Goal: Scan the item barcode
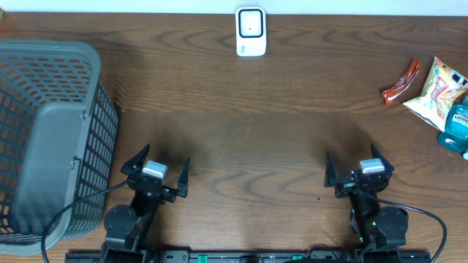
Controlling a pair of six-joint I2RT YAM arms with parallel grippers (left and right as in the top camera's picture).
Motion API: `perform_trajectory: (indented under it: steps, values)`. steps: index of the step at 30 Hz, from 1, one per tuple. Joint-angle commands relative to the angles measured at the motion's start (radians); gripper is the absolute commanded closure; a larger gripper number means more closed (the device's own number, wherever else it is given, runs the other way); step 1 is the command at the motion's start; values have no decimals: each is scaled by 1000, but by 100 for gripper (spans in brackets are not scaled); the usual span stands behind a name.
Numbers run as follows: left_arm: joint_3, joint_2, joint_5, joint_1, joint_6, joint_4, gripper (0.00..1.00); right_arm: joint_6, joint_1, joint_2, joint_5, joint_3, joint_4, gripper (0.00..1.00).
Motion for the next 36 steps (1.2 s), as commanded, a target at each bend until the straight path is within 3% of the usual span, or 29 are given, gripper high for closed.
perform_trajectory:
  steps: [1,23,27,36]
  values:
    - [-19,-2,5,-2,10,-30,1,12,4,-5,3,-2,-4,1]
    - [-19,-9,-1,9,10,-35,1,12,4,-4,3,-2,-4,1]
    - [-19,-12,30,117,-94,-33,1,12,4,-4,3,-2,-4,1]
    - [-20,-12,-135,150,-103,-49,1,12,4,-4,3,-2,-4,1]
